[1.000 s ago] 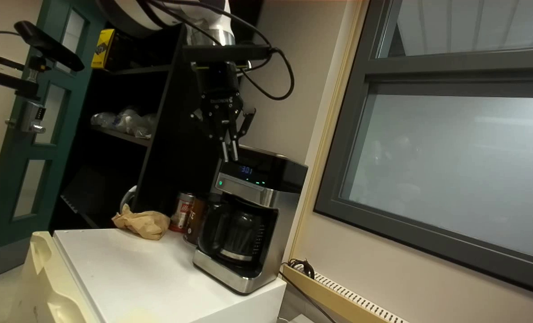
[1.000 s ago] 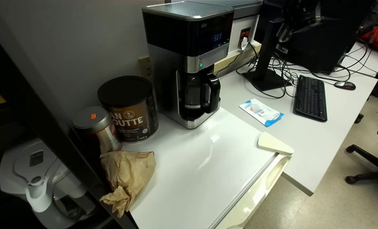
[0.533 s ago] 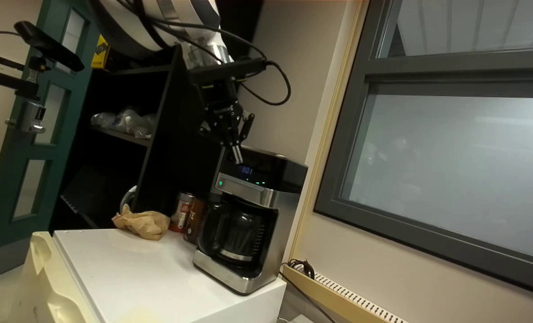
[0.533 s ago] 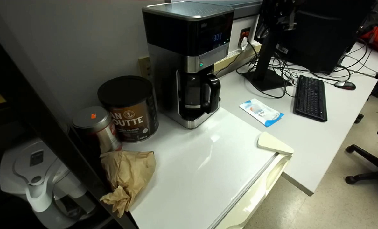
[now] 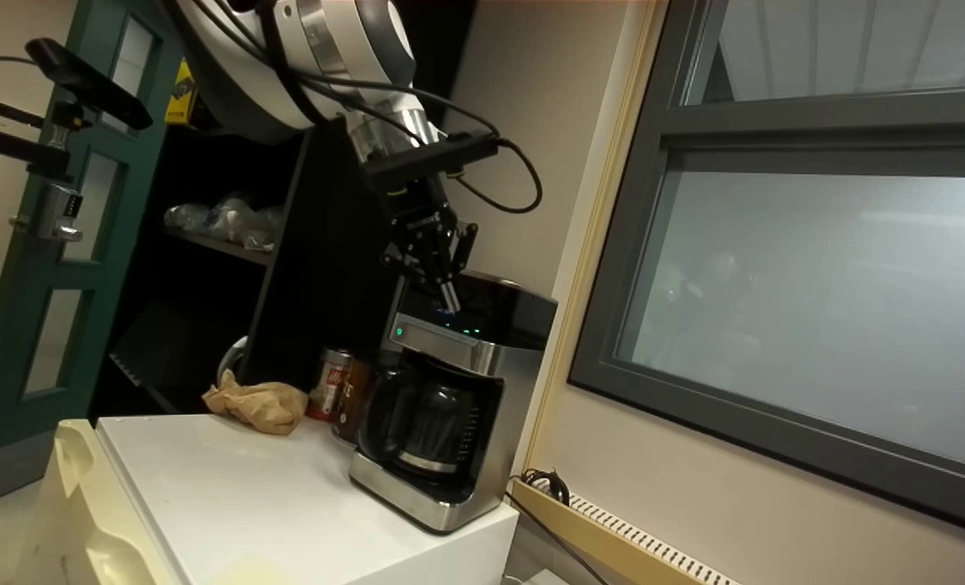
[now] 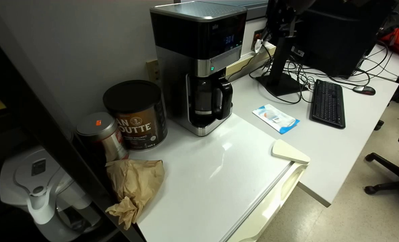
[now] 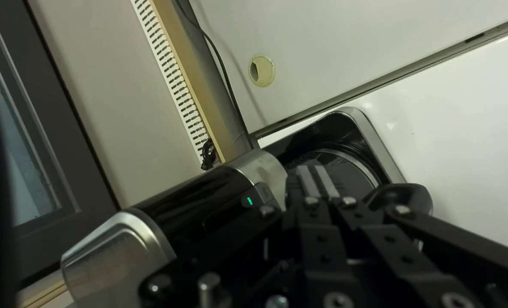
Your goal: Press a button on the coffee maker
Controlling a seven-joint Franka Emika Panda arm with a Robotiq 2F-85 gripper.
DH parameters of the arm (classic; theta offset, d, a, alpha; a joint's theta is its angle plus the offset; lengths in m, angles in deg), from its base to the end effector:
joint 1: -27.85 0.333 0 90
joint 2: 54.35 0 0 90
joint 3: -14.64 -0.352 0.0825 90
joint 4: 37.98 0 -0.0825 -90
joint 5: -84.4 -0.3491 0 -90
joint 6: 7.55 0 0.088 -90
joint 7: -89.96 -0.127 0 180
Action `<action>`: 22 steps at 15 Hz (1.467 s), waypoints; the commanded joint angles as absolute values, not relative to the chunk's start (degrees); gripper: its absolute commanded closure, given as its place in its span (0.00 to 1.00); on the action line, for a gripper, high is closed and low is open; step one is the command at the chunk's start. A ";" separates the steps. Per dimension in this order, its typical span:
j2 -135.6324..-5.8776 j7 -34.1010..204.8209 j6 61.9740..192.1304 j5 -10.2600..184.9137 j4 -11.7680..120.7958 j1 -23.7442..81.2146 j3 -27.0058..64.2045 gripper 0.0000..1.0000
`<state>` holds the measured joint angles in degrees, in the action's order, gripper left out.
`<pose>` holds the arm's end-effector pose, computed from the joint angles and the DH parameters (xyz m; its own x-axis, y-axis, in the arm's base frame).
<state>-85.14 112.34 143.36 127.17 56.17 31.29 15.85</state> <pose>0.7158 0.0408 0.3819 0.5250 0.8511 0.0079 0.6693 -0.4186 0.6139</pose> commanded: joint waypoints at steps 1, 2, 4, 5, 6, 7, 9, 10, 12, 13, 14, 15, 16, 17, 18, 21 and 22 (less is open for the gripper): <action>-88.31 111.57 146.08 127.72 52.67 31.11 16.39 1.00; -88.90 111.78 146.55 127.61 52.12 31.00 16.37 1.00; -89.98 112.13 146.94 127.16 50.90 30.82 16.27 1.00; -90.44 112.40 147.00 126.99 50.35 30.73 16.19 1.00; -90.98 112.69 147.11 126.72 49.62 30.61 16.02 1.00; -91.39 112.85 147.15 126.53 49.09 30.54 15.93 1.00; -92.22 113.30 147.23 126.09 48.06 30.43 15.68 1.00; -92.68 113.46 147.18 125.81 47.50 30.40 15.56 1.00; -93.37 113.88 147.04 125.26 46.71 30.33 15.25 1.00; -93.71 114.12 146.93 124.98 46.38 30.30 15.10 1.00; -94.16 114.22 146.81 124.88 45.92 30.36 15.06 1.00; -94.51 114.28 146.78 124.78 45.61 30.37 15.00 1.00; -94.88 114.35 146.70 124.67 45.22 30.37 14.95 1.00; -95.22 114.50 146.61 124.49 44.89 30.33 14.84 1.00; -95.71 114.66 146.42 124.29 44.31 30.29 14.76 1.00; -96.80 115.23 146.06 123.40 43.08 30.20 14.57 1.00; -97.16 115.39 146.02 123.02 42.66 30.20 14.57 1.00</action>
